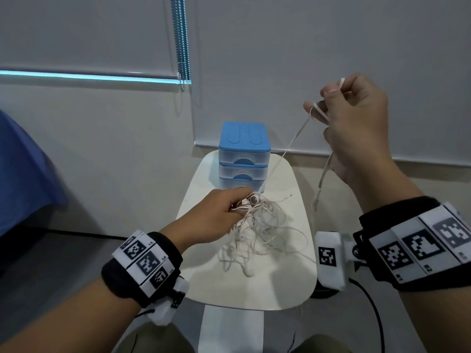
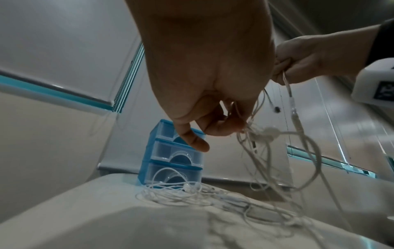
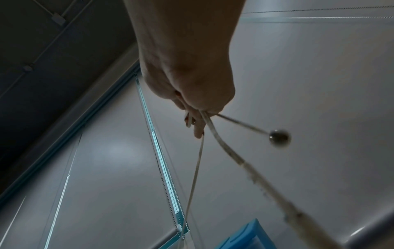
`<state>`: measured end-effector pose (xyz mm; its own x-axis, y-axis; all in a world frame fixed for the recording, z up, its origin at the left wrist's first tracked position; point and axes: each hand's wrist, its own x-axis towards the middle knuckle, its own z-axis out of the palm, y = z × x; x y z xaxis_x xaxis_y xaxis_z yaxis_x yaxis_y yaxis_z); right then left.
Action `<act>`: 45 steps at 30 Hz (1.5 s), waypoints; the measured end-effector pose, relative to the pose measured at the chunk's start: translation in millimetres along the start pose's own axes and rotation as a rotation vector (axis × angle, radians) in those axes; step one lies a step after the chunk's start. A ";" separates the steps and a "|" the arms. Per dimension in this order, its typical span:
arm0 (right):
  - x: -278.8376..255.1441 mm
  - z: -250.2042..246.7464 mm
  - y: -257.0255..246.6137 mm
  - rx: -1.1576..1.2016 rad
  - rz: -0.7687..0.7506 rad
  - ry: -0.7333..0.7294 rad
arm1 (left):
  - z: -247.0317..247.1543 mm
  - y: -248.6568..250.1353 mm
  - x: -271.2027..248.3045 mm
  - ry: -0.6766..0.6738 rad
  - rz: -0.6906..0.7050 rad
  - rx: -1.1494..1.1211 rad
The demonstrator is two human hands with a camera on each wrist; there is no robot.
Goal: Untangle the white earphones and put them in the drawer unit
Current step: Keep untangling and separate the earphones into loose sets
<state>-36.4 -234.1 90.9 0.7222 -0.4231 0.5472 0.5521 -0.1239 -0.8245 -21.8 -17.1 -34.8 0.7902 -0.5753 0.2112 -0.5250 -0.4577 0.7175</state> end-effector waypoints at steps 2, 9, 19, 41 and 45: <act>-2.9 1.7 -0.6 0.024 0.029 -0.020 | -5.2 -0.2 -0.6 0.005 -0.021 0.000; -19.9 1.3 23.3 -0.204 0.179 -0.289 | -15.2 11.4 -0.9 0.088 -0.067 -0.232; -51.2 5.4 42.1 -0.422 0.354 -0.625 | -27.3 17.6 0.9 0.096 -0.167 -0.279; -7.9 25.6 -12.5 0.044 0.446 -0.784 | -23.7 10.8 6.5 0.248 0.152 -0.158; -10.3 22.9 -13.0 0.109 0.378 -0.751 | -21.7 9.7 3.1 0.211 0.132 -0.317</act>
<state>-41.5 -207.5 99.2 0.9301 0.2944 0.2196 0.2270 0.0093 -0.9738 -17.7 -8.6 -12.8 0.7872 -0.4482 0.4236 -0.5290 -0.1379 0.8373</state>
